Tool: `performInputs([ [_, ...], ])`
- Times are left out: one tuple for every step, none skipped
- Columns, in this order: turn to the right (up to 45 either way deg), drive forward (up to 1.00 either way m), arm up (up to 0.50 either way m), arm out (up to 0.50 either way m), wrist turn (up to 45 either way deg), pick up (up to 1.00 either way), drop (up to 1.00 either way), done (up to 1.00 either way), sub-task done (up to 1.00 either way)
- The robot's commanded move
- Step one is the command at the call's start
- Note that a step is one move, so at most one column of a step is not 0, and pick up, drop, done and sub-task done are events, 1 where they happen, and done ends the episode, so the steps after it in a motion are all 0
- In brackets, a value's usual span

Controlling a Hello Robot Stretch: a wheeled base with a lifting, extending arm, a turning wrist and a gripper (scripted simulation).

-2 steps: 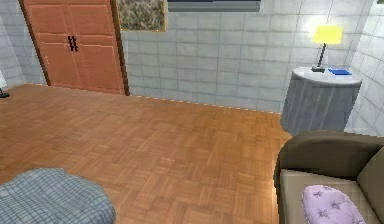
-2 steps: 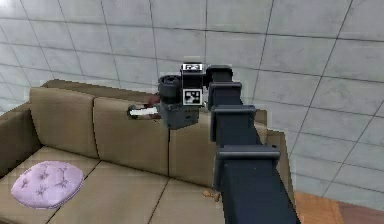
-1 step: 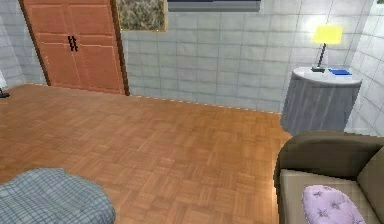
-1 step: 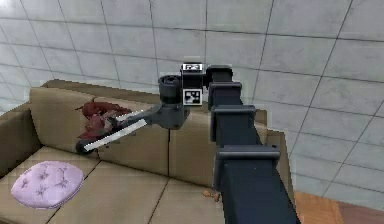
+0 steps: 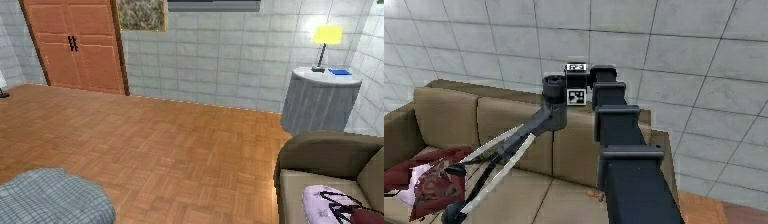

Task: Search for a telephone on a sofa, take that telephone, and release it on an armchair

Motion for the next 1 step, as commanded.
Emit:
performInputs([
  [0.0,0.00,0.00,0.00,-12.0,0.00,0.00,0.00,0.00],
])
